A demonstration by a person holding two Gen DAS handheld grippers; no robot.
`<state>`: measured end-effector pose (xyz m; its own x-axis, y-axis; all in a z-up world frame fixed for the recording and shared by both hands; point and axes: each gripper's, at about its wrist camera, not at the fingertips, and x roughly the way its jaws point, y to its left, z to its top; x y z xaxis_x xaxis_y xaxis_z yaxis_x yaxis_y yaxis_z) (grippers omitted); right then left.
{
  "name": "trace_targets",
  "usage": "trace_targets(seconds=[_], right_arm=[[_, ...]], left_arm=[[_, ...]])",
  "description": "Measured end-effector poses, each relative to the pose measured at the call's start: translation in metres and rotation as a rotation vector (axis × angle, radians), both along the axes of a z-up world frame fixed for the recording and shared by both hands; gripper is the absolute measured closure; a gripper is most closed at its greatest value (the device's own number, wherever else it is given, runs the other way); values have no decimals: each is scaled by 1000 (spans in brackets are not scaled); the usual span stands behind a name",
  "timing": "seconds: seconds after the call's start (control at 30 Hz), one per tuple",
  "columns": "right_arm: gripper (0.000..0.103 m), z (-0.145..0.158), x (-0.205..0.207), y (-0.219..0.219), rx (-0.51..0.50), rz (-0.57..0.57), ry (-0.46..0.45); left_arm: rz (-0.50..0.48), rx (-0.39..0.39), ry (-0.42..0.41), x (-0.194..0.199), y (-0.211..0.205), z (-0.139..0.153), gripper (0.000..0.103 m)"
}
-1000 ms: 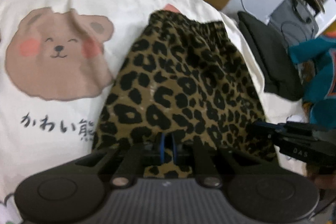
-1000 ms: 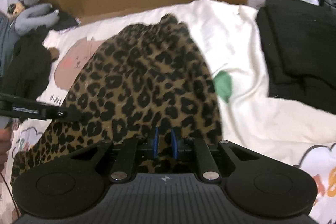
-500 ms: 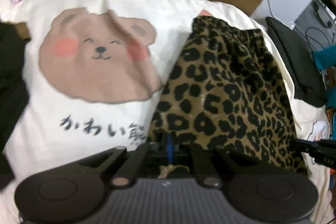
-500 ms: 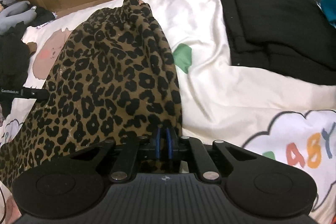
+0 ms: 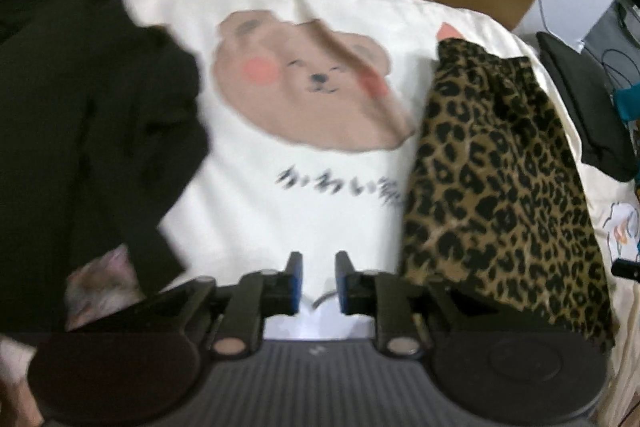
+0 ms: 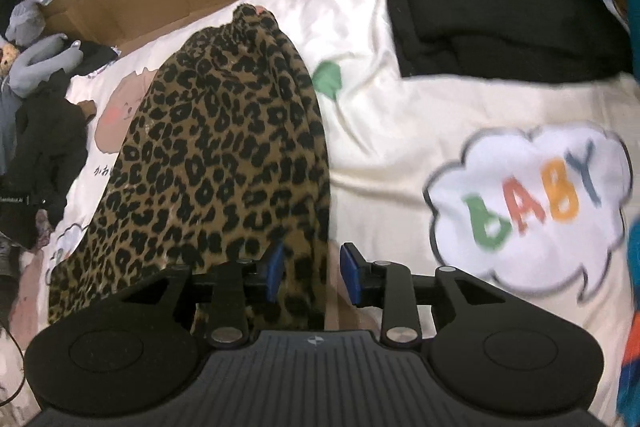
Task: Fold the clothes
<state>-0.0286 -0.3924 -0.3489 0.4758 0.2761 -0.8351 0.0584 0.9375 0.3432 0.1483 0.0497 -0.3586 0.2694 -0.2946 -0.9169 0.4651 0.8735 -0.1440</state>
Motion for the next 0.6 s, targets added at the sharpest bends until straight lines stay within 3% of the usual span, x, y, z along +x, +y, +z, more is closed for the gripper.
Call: trace_targets(seconds=[0.17, 0.4, 0.6], right_arm=[[65, 0, -19, -1, 22, -4, 38], [65, -9, -38, 1, 68, -30, 95], [65, -20, -47, 1, 87, -60, 142]], left_arm=[[59, -12, 51, -16, 32, 1, 76], [97, -37, 184, -45, 63, -10, 74], [96, -82, 266, -69, 68, -27, 69]])
